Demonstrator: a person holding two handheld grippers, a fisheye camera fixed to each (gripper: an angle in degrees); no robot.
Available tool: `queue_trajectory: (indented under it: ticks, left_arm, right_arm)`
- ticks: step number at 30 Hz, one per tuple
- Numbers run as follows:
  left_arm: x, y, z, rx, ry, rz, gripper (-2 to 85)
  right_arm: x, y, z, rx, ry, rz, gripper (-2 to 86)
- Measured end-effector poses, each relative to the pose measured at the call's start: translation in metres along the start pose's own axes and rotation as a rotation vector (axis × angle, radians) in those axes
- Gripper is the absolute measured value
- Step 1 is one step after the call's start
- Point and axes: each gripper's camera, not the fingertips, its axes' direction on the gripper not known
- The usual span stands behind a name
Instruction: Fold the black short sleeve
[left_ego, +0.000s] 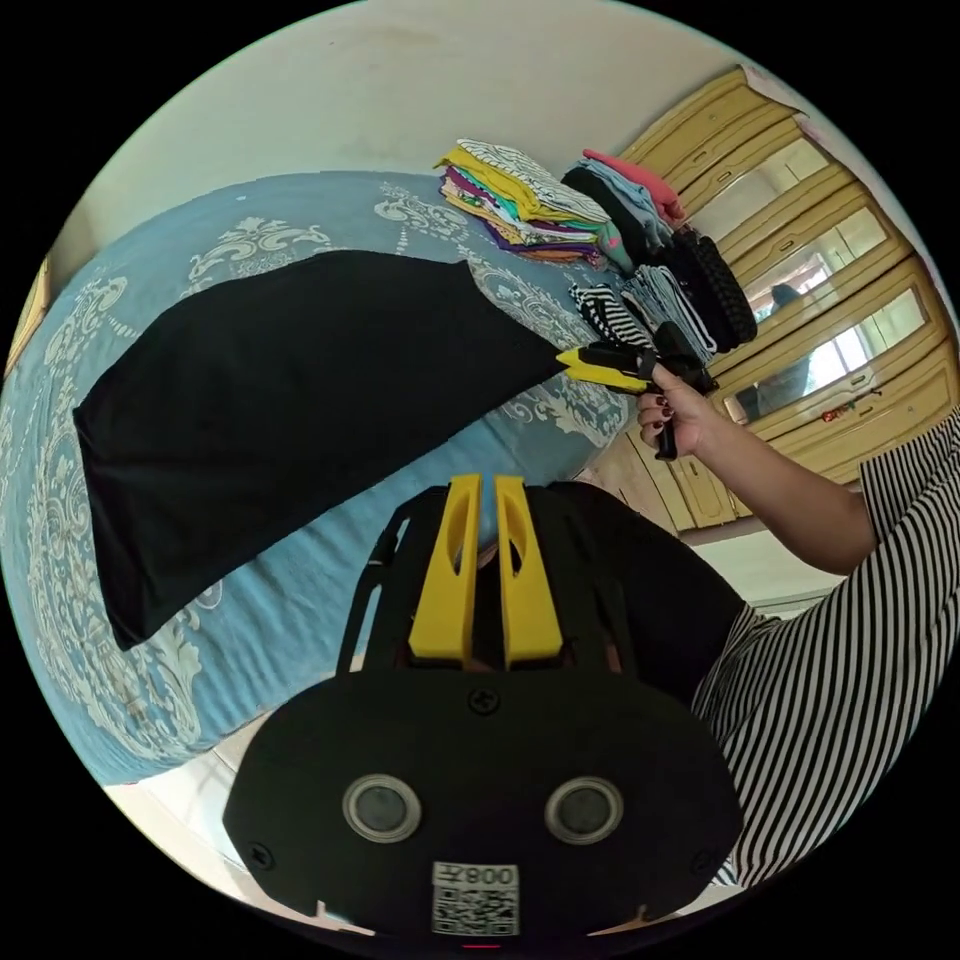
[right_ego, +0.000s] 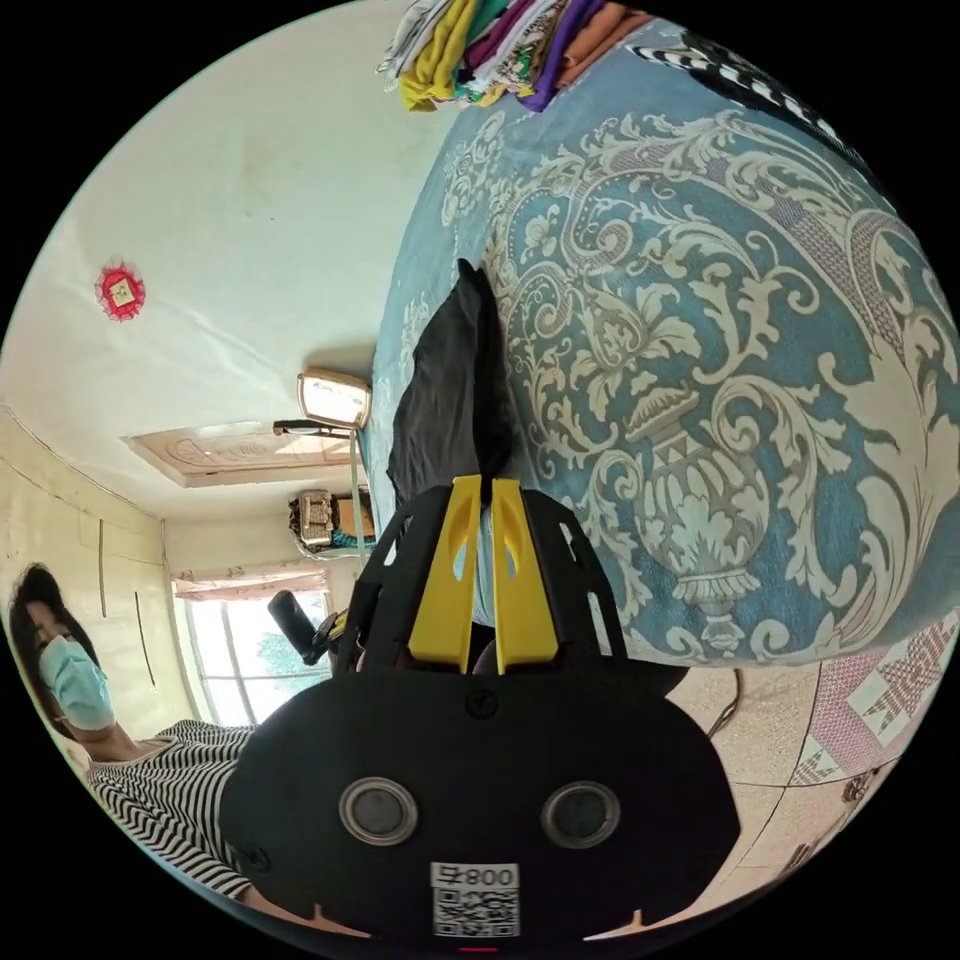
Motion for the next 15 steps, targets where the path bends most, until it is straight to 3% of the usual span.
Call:
queue_trajectory:
  ticks: [8, 15]
  left_arm:
    - [0.116, -0.113, 0.064, 0.027, -0.135, 0.255, 8.4]
    - [0.174, -0.157, 0.117, -0.022, -0.317, 0.338, 6.2]
  right_arm:
    - [-0.039, -0.009, 0.003, -0.014, -0.019, -0.158, 1.6]
    - [-0.052, -0.018, 0.018, -0.058, -0.037, -0.220, 1.9]
